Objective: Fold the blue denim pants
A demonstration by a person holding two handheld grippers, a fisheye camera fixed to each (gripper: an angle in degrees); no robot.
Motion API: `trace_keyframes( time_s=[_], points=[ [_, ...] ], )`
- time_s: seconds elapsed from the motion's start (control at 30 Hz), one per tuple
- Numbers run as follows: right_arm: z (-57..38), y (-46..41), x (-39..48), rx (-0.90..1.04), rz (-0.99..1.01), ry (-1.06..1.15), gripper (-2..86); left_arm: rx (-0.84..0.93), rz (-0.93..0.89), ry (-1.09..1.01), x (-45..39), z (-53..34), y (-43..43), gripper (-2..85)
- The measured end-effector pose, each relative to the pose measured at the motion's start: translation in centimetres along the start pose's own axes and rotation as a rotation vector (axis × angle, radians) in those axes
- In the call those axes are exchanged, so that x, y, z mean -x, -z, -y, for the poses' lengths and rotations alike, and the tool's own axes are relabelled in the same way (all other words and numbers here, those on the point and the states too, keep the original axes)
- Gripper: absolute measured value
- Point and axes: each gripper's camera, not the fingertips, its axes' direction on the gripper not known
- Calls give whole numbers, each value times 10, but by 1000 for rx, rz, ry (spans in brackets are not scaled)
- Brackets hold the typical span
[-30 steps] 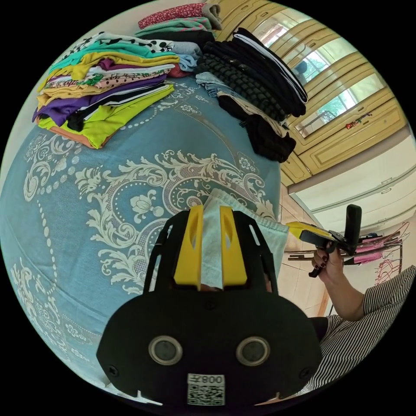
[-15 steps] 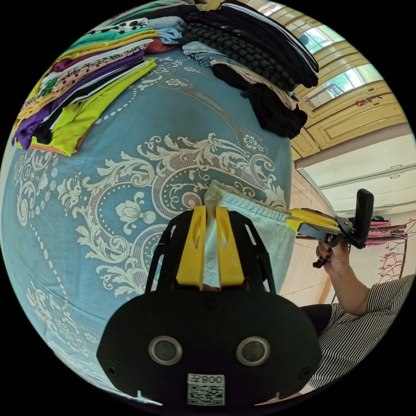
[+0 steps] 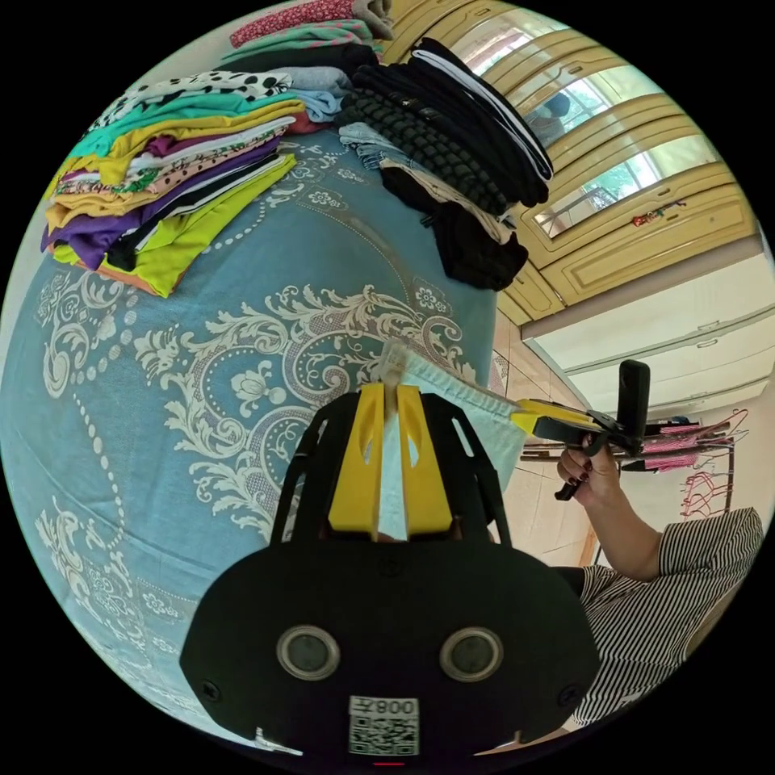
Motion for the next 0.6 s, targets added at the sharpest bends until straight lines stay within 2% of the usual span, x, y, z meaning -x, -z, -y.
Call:
trace_keyframes(
  time_s=[0.33,0.6],
  points=[
    [-35,-5,97,-36,111,235,71,-210,-42,-22,3,-100,116,29],
    [-90,-67,209,103,227,524,71,-389,-93,64,34,-237,200,29]
  ],
)
